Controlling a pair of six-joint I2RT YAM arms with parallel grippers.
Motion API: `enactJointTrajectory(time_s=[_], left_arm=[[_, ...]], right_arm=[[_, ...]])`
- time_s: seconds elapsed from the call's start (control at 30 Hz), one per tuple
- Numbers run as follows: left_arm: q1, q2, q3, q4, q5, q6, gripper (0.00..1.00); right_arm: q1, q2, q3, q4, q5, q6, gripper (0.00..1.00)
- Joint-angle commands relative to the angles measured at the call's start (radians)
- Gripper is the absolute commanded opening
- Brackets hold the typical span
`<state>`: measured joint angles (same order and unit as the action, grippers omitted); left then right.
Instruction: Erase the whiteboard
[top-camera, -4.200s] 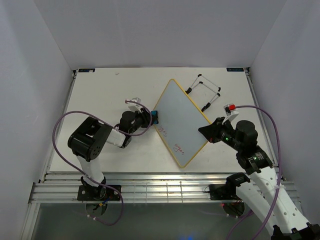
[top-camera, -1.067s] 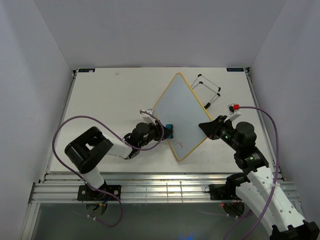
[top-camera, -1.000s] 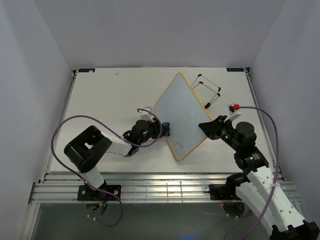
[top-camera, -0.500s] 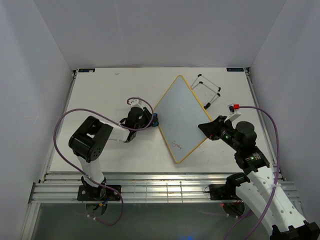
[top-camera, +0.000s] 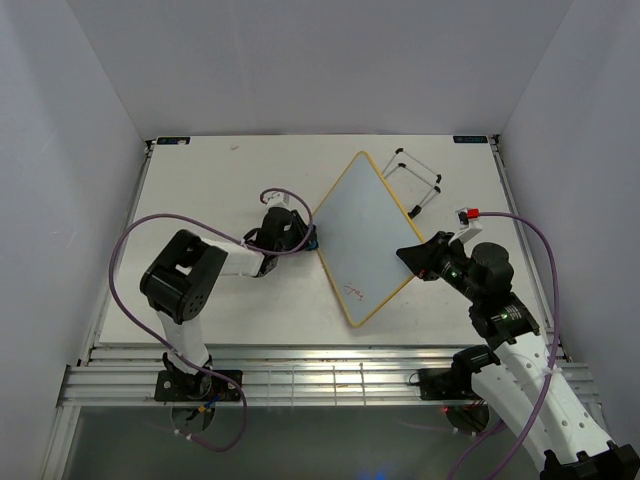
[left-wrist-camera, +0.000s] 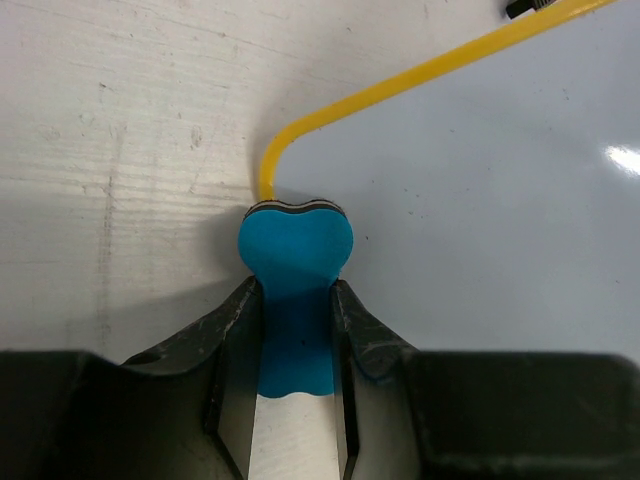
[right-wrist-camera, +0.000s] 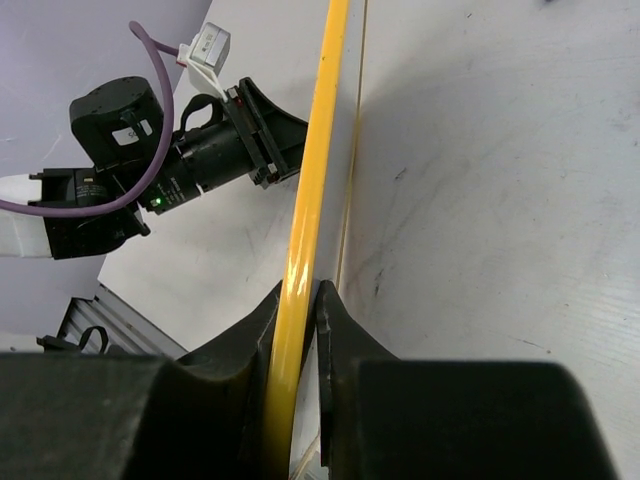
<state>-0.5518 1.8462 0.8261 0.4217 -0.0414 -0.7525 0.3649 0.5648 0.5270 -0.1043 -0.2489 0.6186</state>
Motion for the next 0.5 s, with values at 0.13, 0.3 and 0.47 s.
enactJointTrajectory(time_s=[0.13,0.3,0.47], left_arm=[[-0.258,-0.076,-0.03,-0.095,0.025,-0.01,0.0],[-0.379,-0.097,-0.107,0.067,0.043,0.074,0.0],[-0.459,-0.091,-0.177,0.268,0.098,0.11,0.0]], right_arm=[[0.039,0.0,0.062,0.373,-0.23,0.072,0.08],[0.039,0.035,0.082,0.388,-0.217,0.079,0.08],[0.039,0.063,0.097,0.399,-0.178,0.141,0.08]])
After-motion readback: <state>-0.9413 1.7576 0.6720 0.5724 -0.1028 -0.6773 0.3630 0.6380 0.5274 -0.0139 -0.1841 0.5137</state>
